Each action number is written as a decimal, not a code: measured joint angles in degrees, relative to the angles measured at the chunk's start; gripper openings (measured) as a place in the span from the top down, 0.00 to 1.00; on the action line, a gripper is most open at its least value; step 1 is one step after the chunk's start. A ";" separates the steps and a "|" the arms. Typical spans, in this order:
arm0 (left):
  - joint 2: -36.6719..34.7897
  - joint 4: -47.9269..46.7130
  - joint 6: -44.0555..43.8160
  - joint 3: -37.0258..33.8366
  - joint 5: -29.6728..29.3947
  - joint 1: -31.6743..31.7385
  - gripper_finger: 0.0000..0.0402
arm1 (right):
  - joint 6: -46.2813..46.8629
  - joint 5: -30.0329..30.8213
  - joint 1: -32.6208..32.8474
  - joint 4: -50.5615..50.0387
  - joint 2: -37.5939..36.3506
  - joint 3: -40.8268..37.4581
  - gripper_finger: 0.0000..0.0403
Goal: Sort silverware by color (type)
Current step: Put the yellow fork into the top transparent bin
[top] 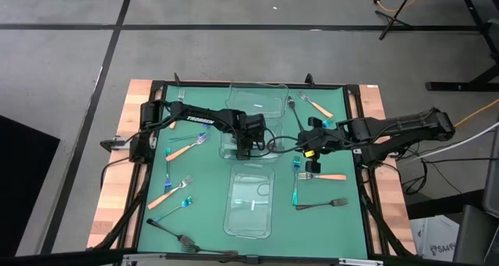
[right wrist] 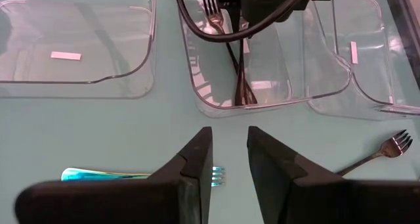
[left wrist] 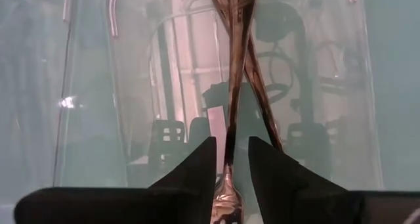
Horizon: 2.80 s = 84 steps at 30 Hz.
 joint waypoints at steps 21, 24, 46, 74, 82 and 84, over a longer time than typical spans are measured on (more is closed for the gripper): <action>-12.89 -0.74 -2.97 -0.04 -3.26 -3.47 0.79 | 0.00 6.39 -0.16 0.60 0.00 0.00 0.67; -16.98 -1.64 -4.56 -0.04 -3.26 -4.24 0.79 | -0.02 10.26 -1.97 0.65 0.00 0.00 0.59; -38.65 -13.70 -15.50 0.04 -5.97 -11.23 0.79 | -12.37 -9.44 -51.76 5.10 6.73 0.00 0.55; -38.62 -13.75 -17.07 0.04 -8.68 -11.56 0.79 | -23.65 -13.03 -64.52 12.96 31.36 0.00 0.55; -38.60 -13.76 -17.07 0.04 -8.68 -11.56 0.79 | -24.13 -12.98 -64.52 13.73 33.36 0.02 0.55; -38.60 -13.76 -17.07 0.04 -8.68 -11.56 0.79 | -24.15 -12.73 -64.50 13.81 34.06 0.02 0.55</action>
